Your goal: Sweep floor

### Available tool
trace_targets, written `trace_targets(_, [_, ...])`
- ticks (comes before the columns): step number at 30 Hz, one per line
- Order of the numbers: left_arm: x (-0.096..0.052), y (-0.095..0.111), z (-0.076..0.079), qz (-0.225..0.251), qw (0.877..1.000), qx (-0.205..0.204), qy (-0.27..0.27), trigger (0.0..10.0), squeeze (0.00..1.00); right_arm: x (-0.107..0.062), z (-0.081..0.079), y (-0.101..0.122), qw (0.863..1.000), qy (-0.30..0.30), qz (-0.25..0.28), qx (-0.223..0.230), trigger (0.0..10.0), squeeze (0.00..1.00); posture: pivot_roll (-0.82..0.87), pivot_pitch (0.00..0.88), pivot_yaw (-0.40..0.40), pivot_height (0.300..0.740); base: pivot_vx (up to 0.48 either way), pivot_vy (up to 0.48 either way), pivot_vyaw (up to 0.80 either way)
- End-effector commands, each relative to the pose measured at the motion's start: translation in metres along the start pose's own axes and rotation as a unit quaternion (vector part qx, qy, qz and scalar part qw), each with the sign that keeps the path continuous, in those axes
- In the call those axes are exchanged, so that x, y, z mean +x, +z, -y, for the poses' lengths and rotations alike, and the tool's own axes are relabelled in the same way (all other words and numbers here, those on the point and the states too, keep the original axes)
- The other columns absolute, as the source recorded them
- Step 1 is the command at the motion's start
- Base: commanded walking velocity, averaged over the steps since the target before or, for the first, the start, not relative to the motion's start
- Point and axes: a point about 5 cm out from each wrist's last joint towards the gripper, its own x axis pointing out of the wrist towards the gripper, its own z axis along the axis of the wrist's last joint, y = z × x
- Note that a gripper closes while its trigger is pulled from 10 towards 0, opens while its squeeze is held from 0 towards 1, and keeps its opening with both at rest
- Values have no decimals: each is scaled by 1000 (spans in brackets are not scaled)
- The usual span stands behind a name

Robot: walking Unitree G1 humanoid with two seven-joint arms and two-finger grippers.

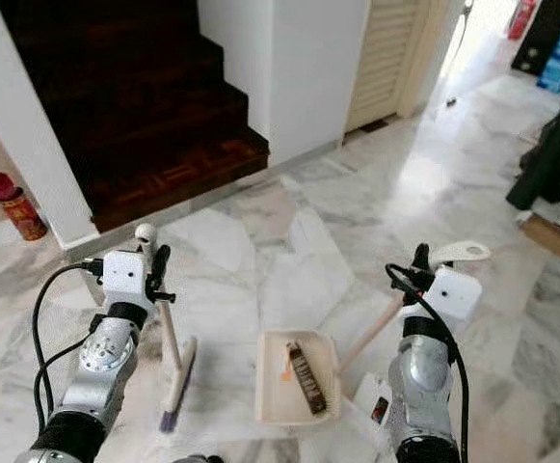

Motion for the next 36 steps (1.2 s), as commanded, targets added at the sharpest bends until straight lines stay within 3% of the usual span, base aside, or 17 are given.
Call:
trace_targets(1, [5, 12, -2, 23, 1000, -1, 9, 10000, 0, 5, 1, 8, 1000, -4, 18, 7, 10000, 0, 183, 0, -87, 740, 0, 0, 0])
trace_targets(12, [6, 14, -6, 24, 1000, -6, 15, 10000, 0, 5, -2, 7, 1000, -6, 11, 21, 10000, 0, 190, 0, -85, 740, 0, 0, 0])
trace_targets(36, [7, 16, -6, 23, 1000, -2, 13, 10000, 0, 6, -6, 8, 1000, 4, 19, 6, 10000, 0, 204, 0, -80, 740, 0, 358, 63])
